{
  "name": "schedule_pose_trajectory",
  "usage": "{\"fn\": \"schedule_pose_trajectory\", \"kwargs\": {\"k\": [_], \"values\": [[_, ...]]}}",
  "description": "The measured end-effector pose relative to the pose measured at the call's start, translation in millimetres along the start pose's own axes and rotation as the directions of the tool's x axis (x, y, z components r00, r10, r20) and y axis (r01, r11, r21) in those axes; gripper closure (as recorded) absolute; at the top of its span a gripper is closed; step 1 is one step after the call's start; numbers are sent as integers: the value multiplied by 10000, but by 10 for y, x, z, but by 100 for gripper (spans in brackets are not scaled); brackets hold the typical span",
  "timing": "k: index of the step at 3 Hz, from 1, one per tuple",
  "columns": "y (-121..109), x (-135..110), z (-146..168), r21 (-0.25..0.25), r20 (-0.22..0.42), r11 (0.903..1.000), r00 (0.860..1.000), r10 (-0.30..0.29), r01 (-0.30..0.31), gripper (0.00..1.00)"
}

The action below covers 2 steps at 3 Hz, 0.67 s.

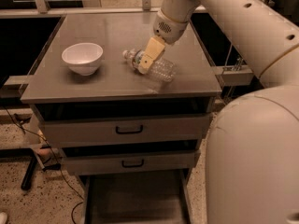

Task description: Place blue plastic bottle into bottom drawer

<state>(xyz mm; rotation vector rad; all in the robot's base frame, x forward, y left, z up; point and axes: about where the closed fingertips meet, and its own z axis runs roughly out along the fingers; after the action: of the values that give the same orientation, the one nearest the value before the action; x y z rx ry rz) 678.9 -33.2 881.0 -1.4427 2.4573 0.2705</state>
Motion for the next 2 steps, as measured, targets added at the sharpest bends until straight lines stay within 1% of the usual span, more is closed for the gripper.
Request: {"fn": "schedule_pose_trajectory", "kwargs": {"k": [1, 2], "values": [[-2, 2, 215, -200, -250, 9996, 9995, 207, -212, 0], [2, -4, 350, -299, -304, 9993, 9993, 197, -206, 0]]}}
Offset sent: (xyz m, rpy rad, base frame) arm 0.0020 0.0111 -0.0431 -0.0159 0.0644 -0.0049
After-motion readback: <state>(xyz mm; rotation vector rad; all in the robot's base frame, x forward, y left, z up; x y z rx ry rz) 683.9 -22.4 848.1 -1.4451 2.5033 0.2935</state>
